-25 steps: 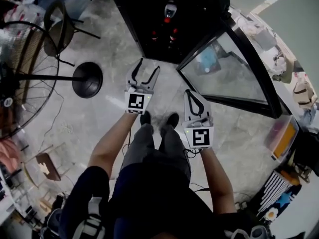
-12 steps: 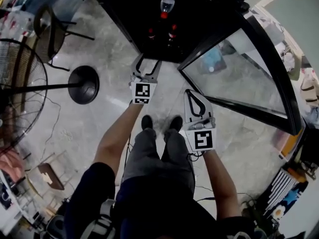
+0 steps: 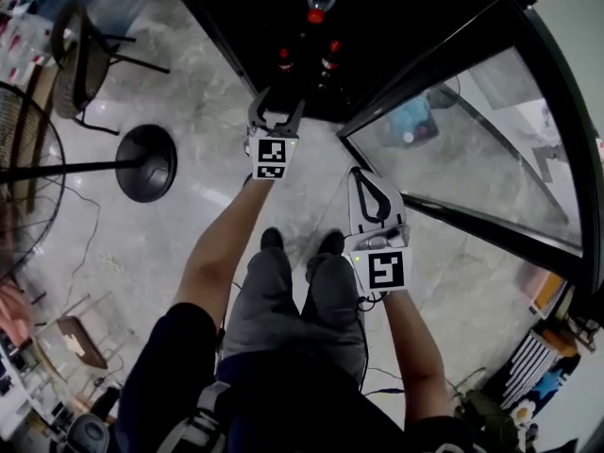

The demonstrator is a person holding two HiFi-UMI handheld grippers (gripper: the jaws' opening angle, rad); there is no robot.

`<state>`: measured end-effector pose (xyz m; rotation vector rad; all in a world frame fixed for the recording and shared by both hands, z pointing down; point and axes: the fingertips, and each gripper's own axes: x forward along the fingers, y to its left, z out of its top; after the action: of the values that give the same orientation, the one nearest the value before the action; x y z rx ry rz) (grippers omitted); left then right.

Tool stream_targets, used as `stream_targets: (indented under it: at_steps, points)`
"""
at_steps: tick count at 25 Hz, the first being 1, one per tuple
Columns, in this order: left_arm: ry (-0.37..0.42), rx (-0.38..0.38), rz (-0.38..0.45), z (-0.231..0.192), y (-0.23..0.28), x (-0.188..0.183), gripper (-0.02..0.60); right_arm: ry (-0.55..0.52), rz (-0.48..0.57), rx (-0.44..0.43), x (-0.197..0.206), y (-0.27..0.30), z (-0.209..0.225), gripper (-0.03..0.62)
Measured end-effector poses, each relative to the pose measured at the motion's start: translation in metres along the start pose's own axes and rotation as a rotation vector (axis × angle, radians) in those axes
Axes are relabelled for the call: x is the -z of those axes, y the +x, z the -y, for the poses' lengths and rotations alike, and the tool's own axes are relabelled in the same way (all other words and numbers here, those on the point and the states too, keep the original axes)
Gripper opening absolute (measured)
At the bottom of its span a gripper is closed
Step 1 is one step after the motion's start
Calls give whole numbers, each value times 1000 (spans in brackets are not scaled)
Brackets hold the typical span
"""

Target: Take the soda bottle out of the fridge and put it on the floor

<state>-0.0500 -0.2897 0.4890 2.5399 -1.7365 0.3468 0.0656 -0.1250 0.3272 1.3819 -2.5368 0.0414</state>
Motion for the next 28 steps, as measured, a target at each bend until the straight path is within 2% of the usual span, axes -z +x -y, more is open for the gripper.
stream_targets:
  at_steps: [6,18,28]
  points:
    - [-2,-31,1,-10,34,45,268,-5,22,-1,43,28,4,18]
    - [-72,-79,-39,-29,108,141,287,-14,69,-23,114,77,2,18]
    - [-96,-119,-67,-42,160,197,312,-16,114,-54,148,99,-3,18]
